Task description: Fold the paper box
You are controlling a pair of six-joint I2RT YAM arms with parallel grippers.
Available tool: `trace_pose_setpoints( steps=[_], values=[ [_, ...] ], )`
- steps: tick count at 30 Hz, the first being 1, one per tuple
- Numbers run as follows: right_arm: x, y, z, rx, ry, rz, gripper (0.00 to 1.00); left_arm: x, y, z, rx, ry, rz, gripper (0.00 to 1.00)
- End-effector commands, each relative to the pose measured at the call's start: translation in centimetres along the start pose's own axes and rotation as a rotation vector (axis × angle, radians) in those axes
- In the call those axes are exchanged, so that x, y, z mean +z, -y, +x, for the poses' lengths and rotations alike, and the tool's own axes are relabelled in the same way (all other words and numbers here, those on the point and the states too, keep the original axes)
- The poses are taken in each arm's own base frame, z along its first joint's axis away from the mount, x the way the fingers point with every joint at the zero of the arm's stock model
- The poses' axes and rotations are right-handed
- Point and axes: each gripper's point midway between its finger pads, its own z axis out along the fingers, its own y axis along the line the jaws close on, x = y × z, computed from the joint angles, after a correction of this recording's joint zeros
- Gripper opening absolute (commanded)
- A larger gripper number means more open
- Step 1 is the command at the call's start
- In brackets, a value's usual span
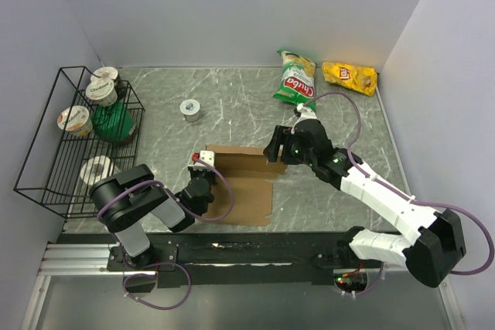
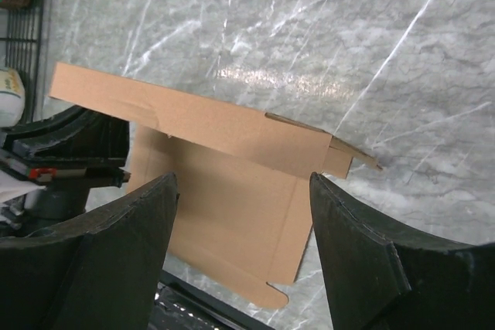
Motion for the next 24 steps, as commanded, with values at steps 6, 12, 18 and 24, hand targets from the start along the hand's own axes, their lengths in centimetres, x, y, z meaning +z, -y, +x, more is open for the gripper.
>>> trace_pose_setpoints(
  steps=[6, 12, 18, 24],
  values=[
    [-0.4, -1.5, -3.3, -0.039, 0.052, -0.01, 0.75, 0.2, 0.3, -0.7, 0.008, 0.024, -0.012, 0.12],
    [0.7, -0.9, -2.3, -0.038, 0.002, 0.026, 0.74, 0.3, 0.3, -0.9, 0.009, 0.027, -0.014, 0.12],
    [1.4, 0.0, -1.1, -0.031, -0.013, 0.043, 0.73, 0.2, 0.3, -0.9, 0.007, 0.029, -0.012, 0.12],
    [1.9, 0.2, -1.5, -0.043, -0.011, 0.058, 0.72, 0.2, 0.4, -0.8, 0.01, 0.03, -0.012, 0.12]
  ],
)
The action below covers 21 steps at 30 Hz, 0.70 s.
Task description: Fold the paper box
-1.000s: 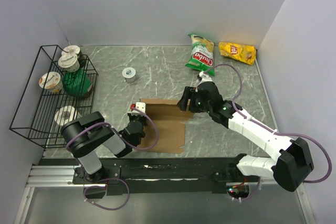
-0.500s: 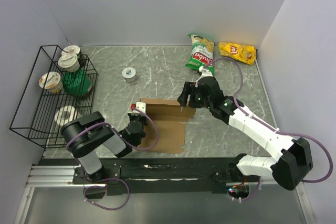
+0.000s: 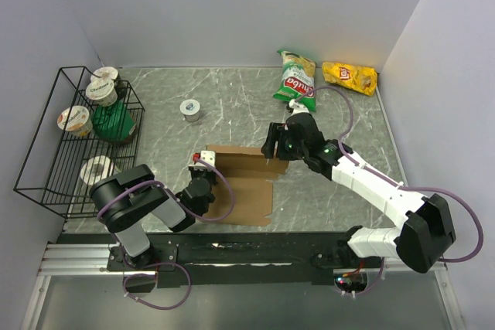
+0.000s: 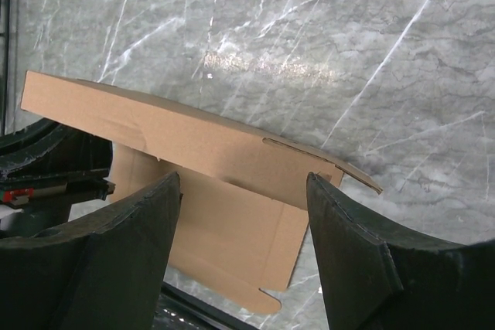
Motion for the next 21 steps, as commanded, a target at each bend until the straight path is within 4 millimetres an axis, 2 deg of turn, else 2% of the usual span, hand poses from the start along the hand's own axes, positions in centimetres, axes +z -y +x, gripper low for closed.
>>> trace_pose_setpoints(
  steps=[1, 15, 21],
  values=[
    [0.5, 0.4, -1.0, -0.01, 0.025, 0.029, 0.72, 0.2, 0.2, -0.6, 0.007, 0.024, -0.013, 0.12],
    [1.6, 1.5, 1.4, 0.026, -0.041, 0.052, 0.72, 0.2, 0.3, -0.5, 0.016, 0.025, -0.011, 0.11],
    [1.8, 2.1, 1.7, 0.026, -0.039, 0.074, 0.72, 0.3, 0.3, -0.5, 0.017, 0.025, -0.013, 0.11]
  ],
)
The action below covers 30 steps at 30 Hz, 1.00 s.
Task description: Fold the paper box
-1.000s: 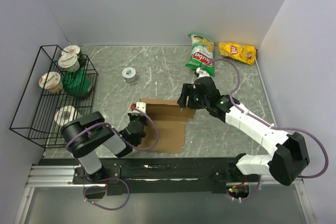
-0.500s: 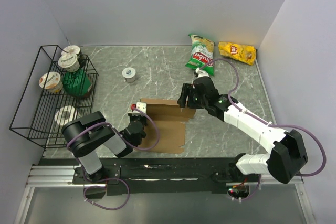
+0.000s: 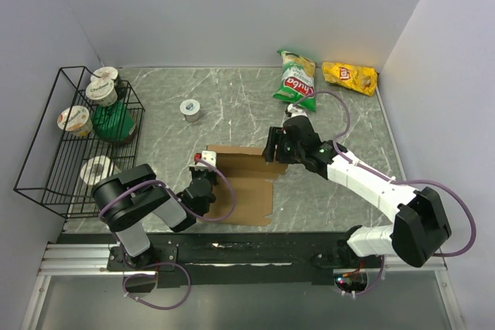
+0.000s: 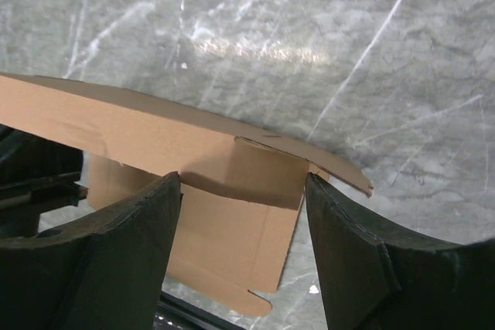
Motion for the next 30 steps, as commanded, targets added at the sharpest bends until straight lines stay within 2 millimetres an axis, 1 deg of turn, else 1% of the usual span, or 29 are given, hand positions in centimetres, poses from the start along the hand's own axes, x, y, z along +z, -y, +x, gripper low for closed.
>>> trace_pose_setpoints(
  steps=[1, 3, 11, 15, 16, 17, 18, 19, 20, 21, 23, 24, 25, 27, 30],
  values=[
    [0.3, 0.6, -0.1, 0.018, 0.013, 0.029, 0.72, 0.2, 0.4, -0.6, 0.007, 0.026, -0.001, 0.11],
    [0.3, 0.5, -0.1, 0.022, 0.022, 0.015, 0.71, 0.2, 0.3, -0.6, 0.012, 0.025, -0.003, 0.11],
    [-0.5, -1.5, -2.3, 0.047, 0.097, -0.078, 0.7, 0.2, 0.4, -0.5, 0.018, 0.023, -0.004, 0.11],
    [-0.5, -2.1, -2.5, 0.066, 0.085, -0.116, 0.72, 0.1, 0.4, -0.5, 0.02, 0.024, -0.004, 0.11],
    [-0.4, -2.1, -2.3, 0.065, 0.077, -0.114, 0.73, 0.2, 0.4, -0.5, 0.019, 0.025, -0.004, 0.11],
    [-0.4, -1.9, -2.5, 0.062, 0.082, -0.101, 0.75, 0.2, 0.4, -0.5, 0.019, 0.025, -0.004, 0.11],
    [-0.5, -1.4, -1.9, 0.058, 0.059, -0.077, 0.79, 0.1, 0.4, -0.5, 0.02, 0.024, -0.006, 0.11],
    [-0.6, -0.8, -2.1, 0.055, 0.071, -0.05, 0.8, 0.1, 0.4, -0.5, 0.021, 0.025, -0.006, 0.11],
    [-0.8, -0.2, -1.7, 0.045, 0.071, -0.032, 0.82, 0.2, 0.4, -0.5, 0.02, 0.026, -0.006, 0.11],
    [-1.7, 0.1, -2.2, 0.042, 0.106, -0.021, 0.84, 0.1, 0.4, -0.5, 0.021, 0.026, -0.006, 0.11],
    [-2.6, 0.6, -2.2, 0.025, 0.123, -0.01, 0.87, 0.1, 0.5, -0.6, 0.02, 0.027, -0.004, 0.11],
    [-3.5, 0.6, -2.8, 0.022, 0.149, -0.011, 0.87, 0.1, 0.4, -0.6, 0.023, 0.027, -0.004, 0.11],
    [-3.9, 0.9, -2.6, 0.013, 0.141, 0.001, 0.87, 0.1, 0.4, -0.6, 0.023, 0.028, -0.006, 0.11],
    [-4.8, 0.5, -3.1, -0.001, 0.155, -0.014, 0.86, 0.2, 0.5, -0.6, 0.022, 0.03, -0.006, 0.11],
    [-5.0, -0.4, -3.2, -0.009, 0.145, -0.052, 0.84, 0.1, 0.5, -0.6, 0.025, 0.028, -0.006, 0.11]
  ],
)
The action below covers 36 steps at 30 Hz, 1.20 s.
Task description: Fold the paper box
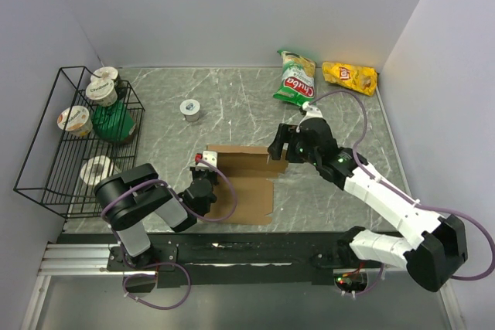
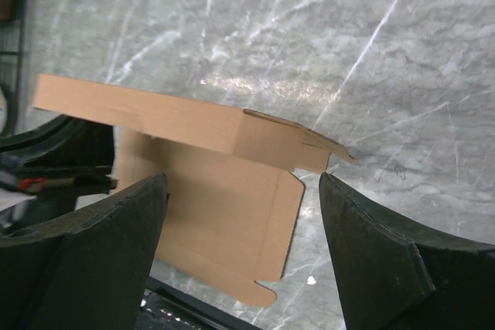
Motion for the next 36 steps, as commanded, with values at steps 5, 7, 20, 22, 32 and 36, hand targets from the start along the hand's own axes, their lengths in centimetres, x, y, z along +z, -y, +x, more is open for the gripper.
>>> trace_pose_setpoints(
  steps=[5, 7, 20, 22, 32, 36],
  values=[
    [0.4, -1.7, -1.3, -0.02, 0.0, -0.048, 0.83, 0.1, 0.4, -0.5, 0.019, 0.019, 0.001, 0.11],
    [1.0, -2.0, -1.0, -0.018, -0.013, -0.062, 0.83, 0.1, 0.5, -0.5, 0.021, 0.019, 0.003, 0.11],
    [3.6, -2.9, 0.1, 0.008, -0.061, -0.102, 0.82, 0.0, 0.6, -0.4, 0.029, 0.02, 0.001, 0.11],
    [3.8, -3.2, 0.0, 0.013, -0.058, -0.114, 0.81, 0.1, 0.6, -0.3, 0.03, 0.019, -0.001, 0.11],
    [4.7, -4.9, -0.8, 0.088, -0.031, -0.193, 0.79, -0.1, 0.8, -0.2, 0.033, 0.019, 0.004, 0.11],
    [5.0, -5.2, -0.6, 0.154, -0.035, -0.22, 0.78, -0.1, 0.8, -0.2, 0.032, 0.02, 0.002, 0.11]
  ],
)
